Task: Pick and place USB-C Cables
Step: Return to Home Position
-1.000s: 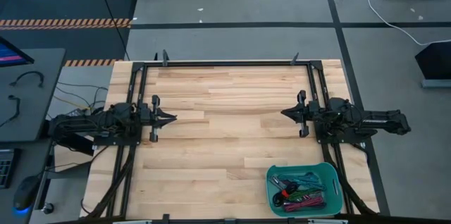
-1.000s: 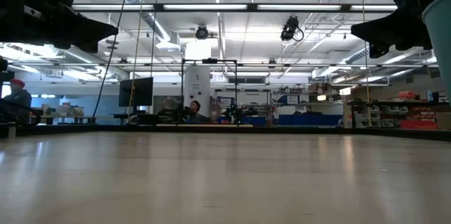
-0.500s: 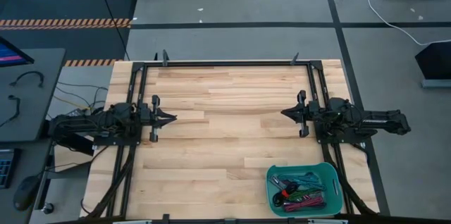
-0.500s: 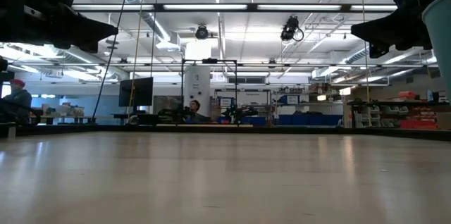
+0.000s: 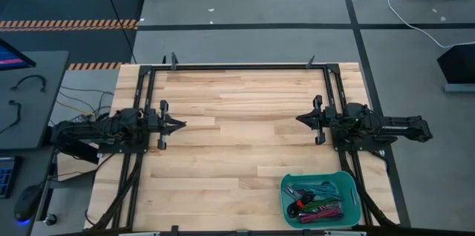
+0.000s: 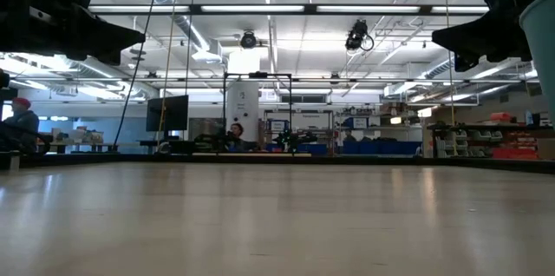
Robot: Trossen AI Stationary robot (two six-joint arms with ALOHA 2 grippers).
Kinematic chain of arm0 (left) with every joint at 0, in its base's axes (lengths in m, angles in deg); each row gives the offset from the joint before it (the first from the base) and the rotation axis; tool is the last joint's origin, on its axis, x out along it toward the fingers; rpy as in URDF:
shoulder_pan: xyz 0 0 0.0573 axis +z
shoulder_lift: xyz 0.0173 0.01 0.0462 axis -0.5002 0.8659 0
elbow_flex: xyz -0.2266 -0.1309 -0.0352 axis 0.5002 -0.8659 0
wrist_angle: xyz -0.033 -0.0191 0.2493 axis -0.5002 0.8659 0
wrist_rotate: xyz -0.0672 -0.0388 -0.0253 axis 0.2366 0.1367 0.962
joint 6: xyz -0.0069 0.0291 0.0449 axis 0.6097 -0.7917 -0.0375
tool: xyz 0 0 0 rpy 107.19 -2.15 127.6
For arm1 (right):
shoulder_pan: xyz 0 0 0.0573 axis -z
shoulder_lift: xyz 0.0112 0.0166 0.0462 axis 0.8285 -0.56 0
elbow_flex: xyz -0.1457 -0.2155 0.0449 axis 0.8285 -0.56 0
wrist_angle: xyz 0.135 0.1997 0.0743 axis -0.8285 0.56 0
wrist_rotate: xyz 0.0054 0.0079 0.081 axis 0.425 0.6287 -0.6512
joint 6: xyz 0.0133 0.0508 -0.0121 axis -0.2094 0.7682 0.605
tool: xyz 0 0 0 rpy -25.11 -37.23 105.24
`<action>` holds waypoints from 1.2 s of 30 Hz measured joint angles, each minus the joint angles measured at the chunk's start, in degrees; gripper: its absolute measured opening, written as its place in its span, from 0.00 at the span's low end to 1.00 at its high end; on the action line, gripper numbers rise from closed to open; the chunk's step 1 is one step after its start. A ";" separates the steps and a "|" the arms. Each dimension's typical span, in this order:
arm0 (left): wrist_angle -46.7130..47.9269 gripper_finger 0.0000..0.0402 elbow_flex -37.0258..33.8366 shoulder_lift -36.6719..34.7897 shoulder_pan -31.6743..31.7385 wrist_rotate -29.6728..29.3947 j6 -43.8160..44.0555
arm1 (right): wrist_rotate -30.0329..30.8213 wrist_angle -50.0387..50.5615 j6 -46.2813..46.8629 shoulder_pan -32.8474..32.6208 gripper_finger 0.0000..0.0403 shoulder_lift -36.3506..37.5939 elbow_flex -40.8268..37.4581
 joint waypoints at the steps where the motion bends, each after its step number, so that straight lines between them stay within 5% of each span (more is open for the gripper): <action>1: 0.00 0.06 0.00 0.00 0.00 0.02 0.00 | 0.01 0.00 0.00 0.00 0.03 0.00 0.00; 36: 0.00 0.07 0.00 0.00 -0.01 0.00 0.00 | 0.00 0.00 0.00 0.01 0.03 0.00 0.00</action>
